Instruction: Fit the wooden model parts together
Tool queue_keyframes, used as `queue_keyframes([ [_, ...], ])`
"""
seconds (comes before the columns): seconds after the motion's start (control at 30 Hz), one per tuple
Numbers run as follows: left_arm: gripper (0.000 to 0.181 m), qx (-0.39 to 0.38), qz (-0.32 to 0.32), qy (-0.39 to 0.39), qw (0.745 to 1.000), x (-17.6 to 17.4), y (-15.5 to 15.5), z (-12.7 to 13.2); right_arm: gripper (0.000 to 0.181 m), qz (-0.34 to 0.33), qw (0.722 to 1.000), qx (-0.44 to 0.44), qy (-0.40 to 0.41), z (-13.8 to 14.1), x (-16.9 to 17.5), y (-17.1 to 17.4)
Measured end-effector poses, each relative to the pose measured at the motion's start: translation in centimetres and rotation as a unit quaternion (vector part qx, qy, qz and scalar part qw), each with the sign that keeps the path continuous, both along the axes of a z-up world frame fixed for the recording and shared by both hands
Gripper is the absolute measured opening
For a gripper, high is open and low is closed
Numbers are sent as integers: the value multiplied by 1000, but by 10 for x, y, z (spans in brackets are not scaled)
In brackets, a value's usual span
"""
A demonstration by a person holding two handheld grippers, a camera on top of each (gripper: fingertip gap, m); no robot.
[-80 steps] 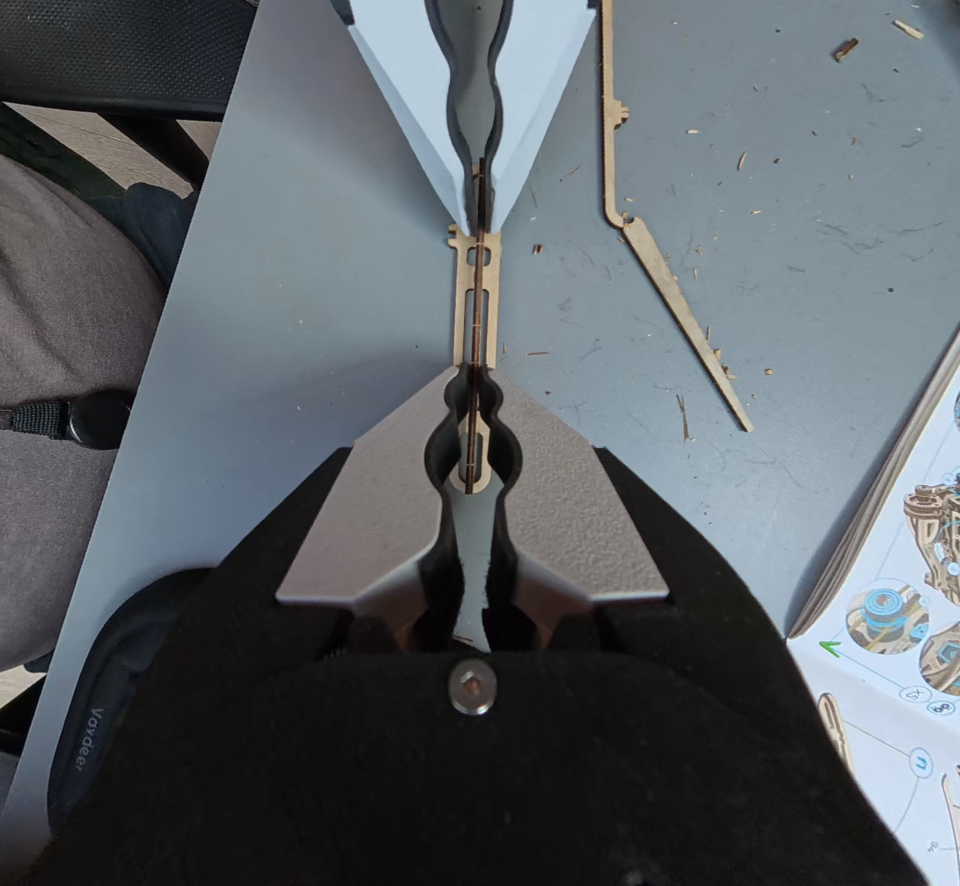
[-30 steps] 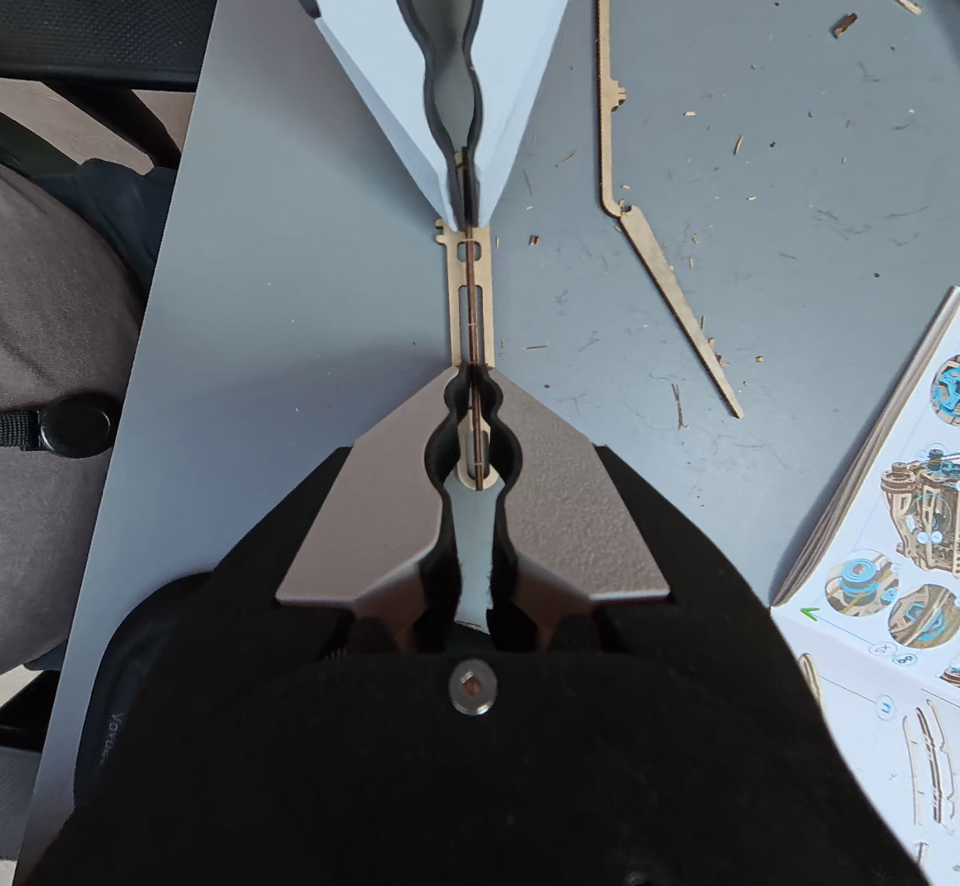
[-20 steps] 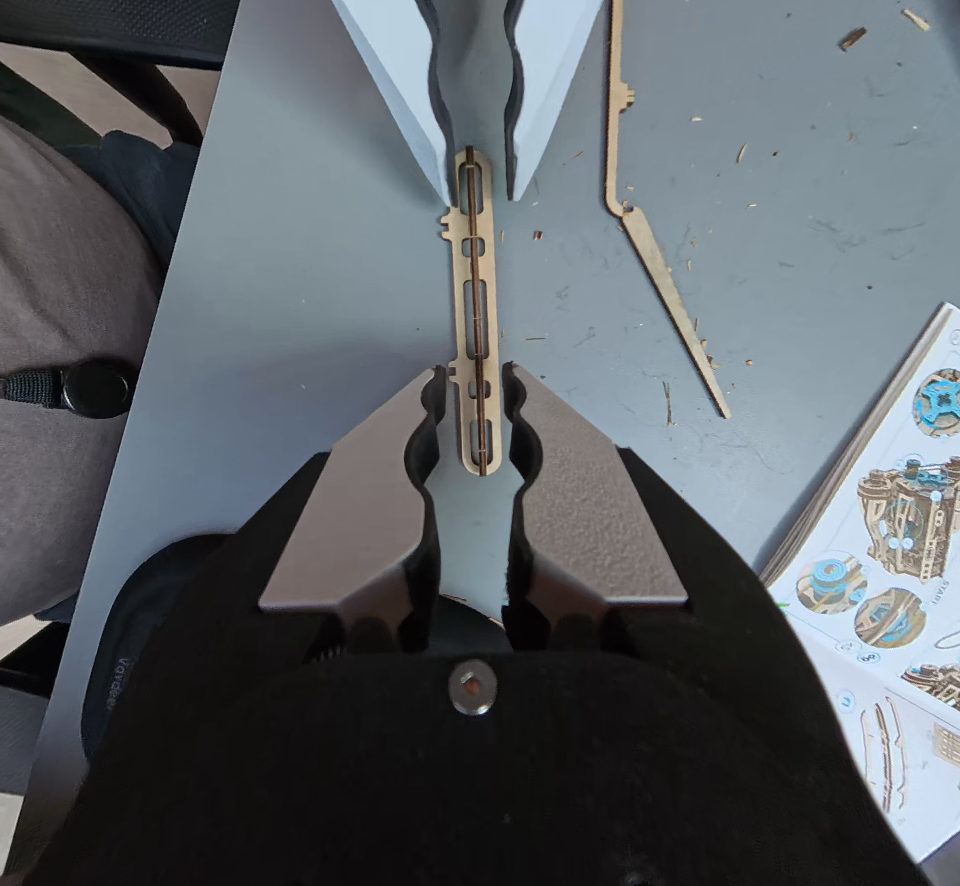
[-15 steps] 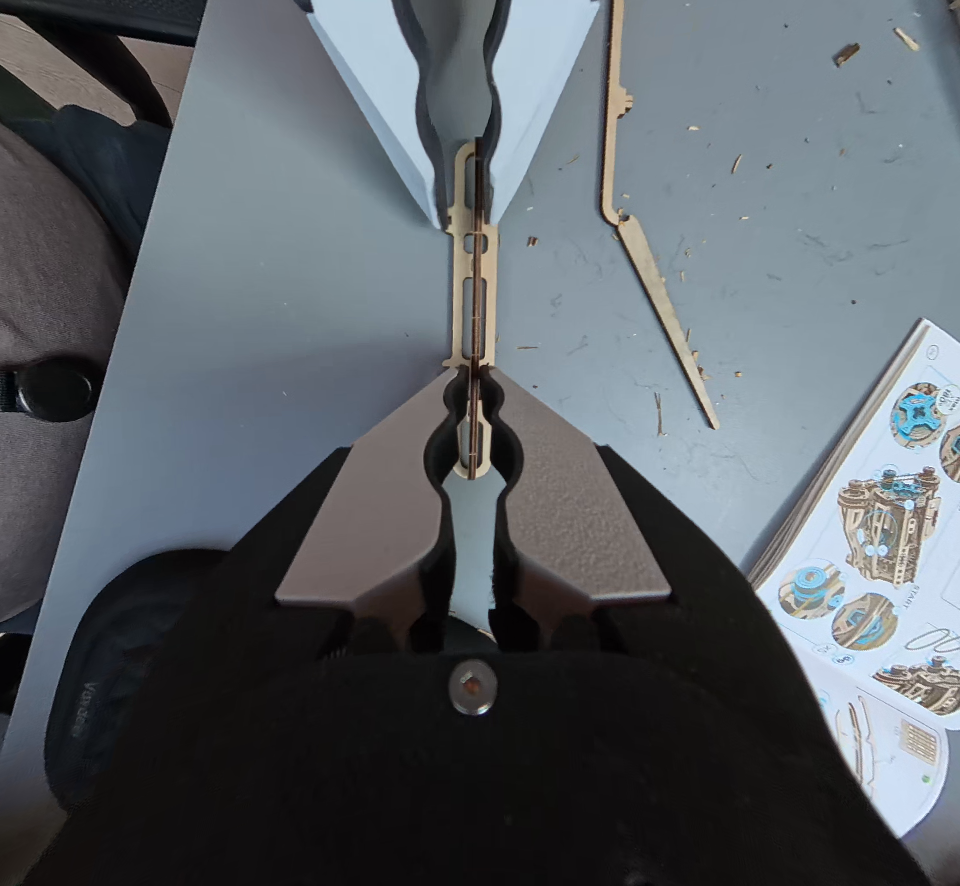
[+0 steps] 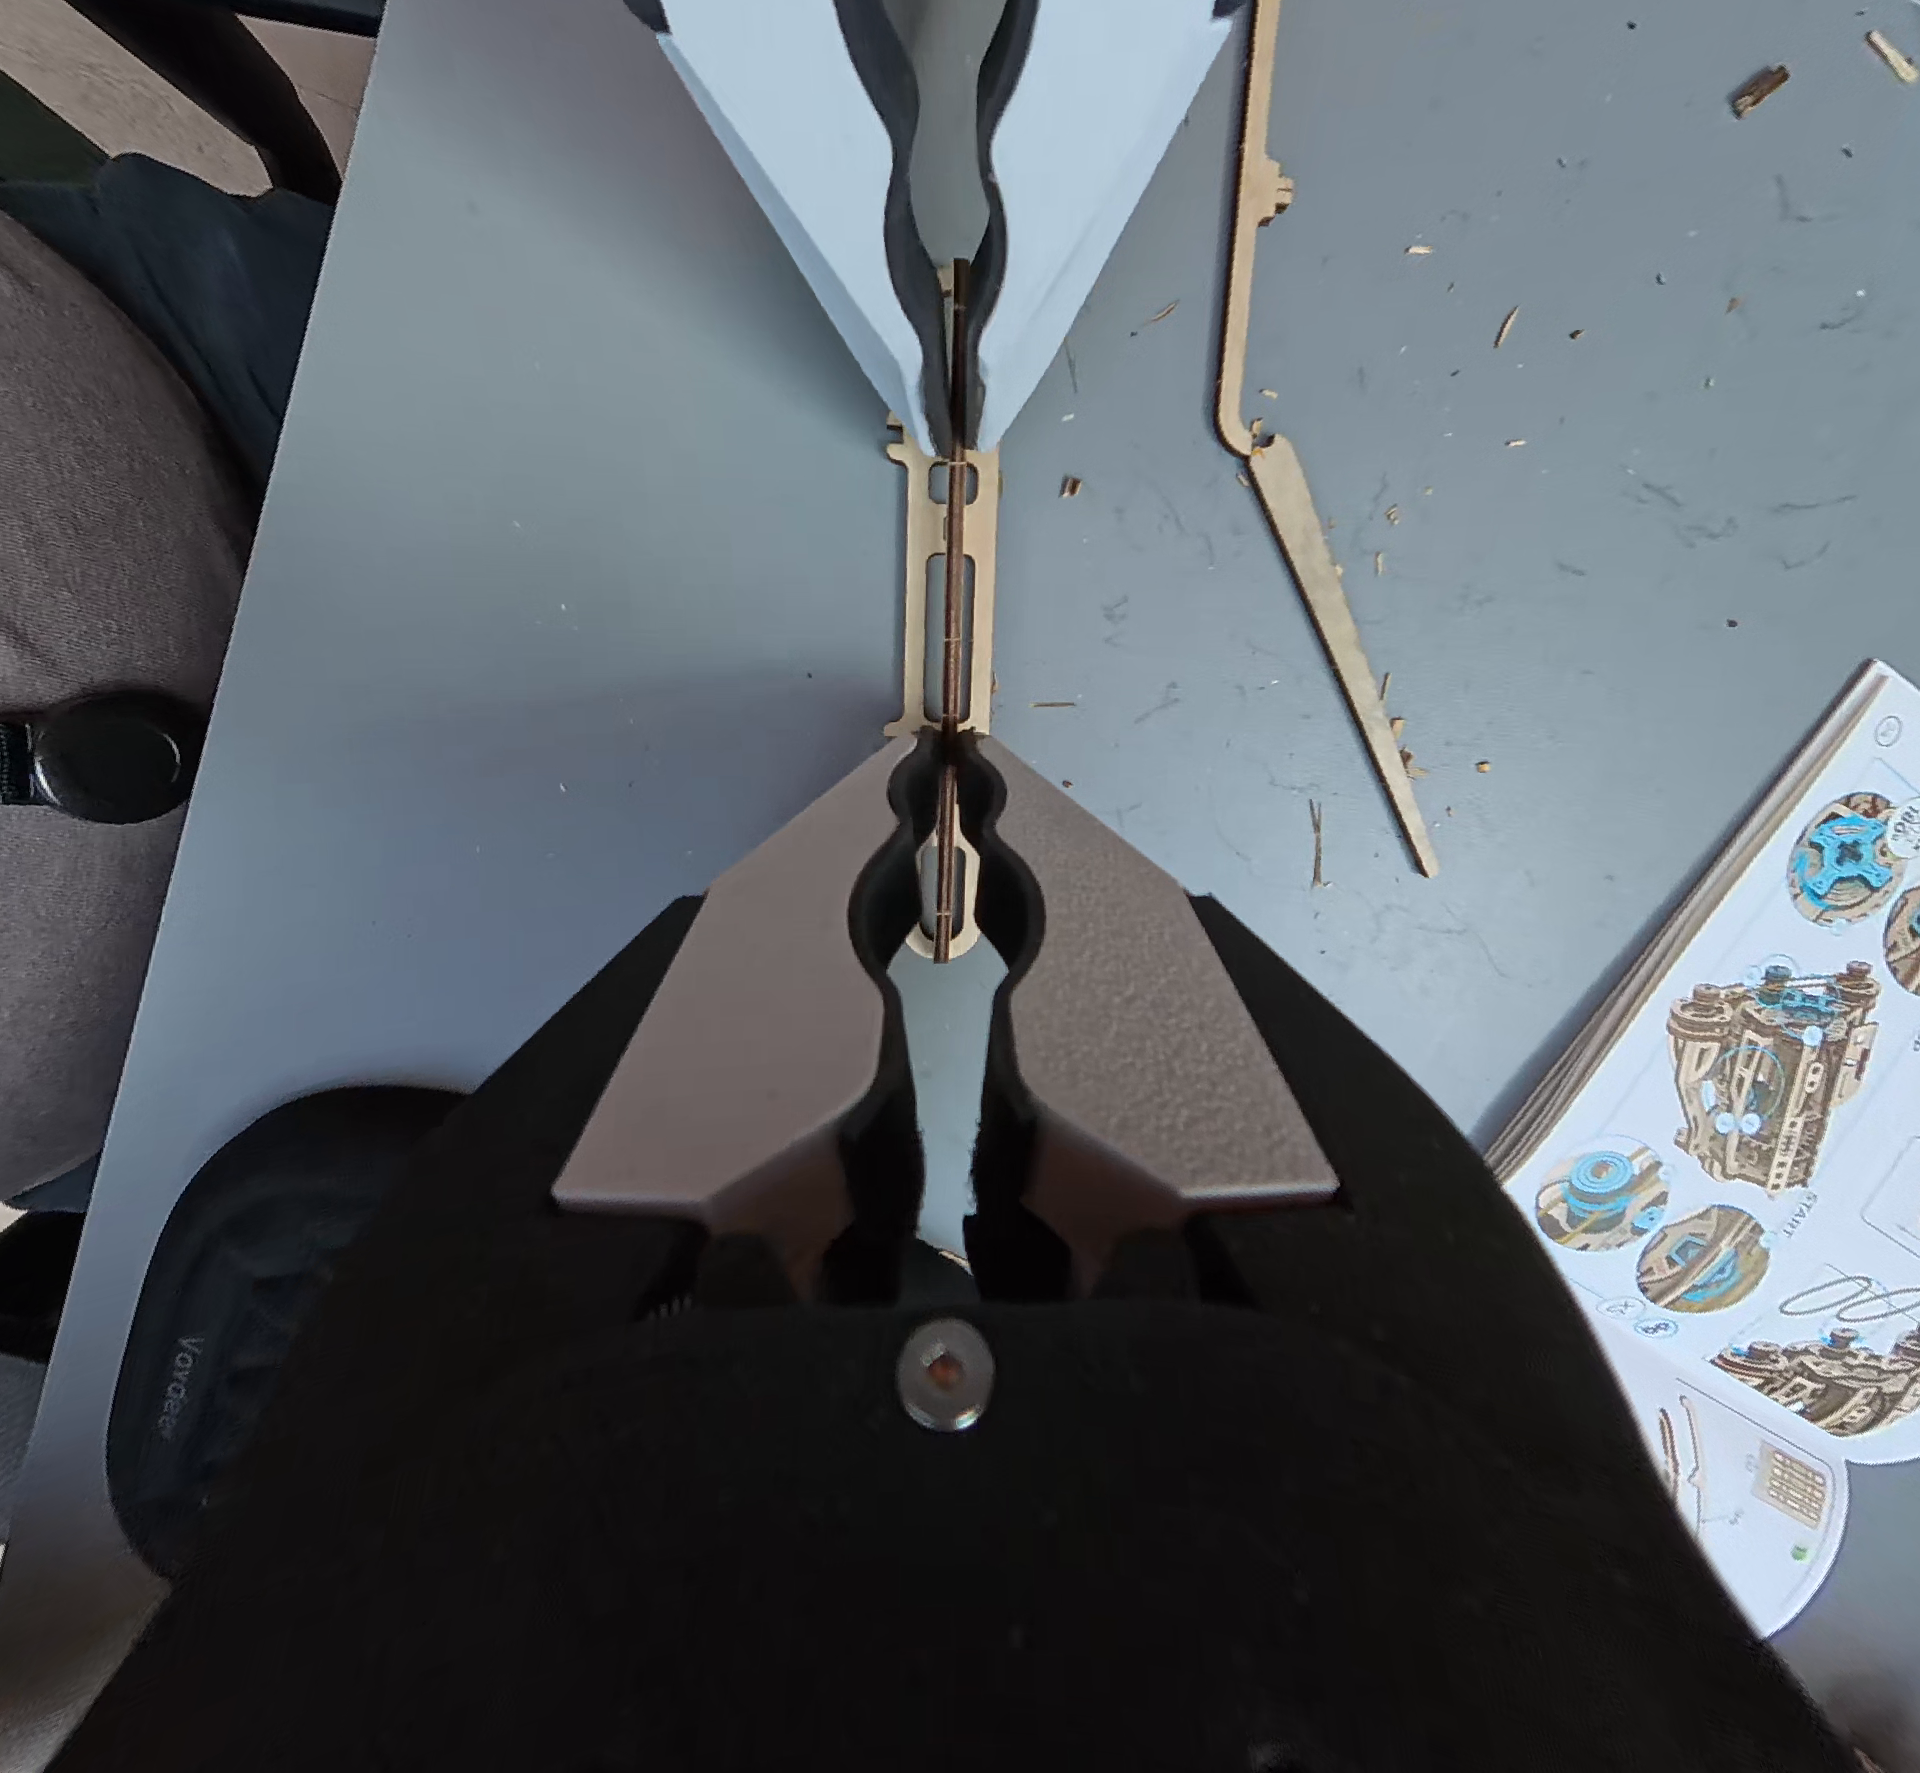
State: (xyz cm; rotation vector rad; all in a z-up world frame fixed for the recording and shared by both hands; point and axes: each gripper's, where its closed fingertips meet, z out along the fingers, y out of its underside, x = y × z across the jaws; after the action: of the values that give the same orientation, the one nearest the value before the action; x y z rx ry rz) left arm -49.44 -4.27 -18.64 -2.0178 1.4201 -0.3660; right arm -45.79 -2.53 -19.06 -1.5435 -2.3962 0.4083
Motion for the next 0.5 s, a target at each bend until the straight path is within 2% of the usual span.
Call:
queue_keyframes([
  [0.03,0,3,-2,2,1000,0,0,0,1,2,1000,1,-4,0,0,0],
  [0.23,0,44,11,-8,999,0,0,-1,1,-1,999,28,18,-1,1,-1],
  [0.4,0,-7,12,-55,998,-1,2,-1,1,-3,1000,-21,-6,-1,1,1],
  [0.5,0,-14,11,-57,998,-2,4,-2,1,0,999,-41,-23,-2,1,2],
])
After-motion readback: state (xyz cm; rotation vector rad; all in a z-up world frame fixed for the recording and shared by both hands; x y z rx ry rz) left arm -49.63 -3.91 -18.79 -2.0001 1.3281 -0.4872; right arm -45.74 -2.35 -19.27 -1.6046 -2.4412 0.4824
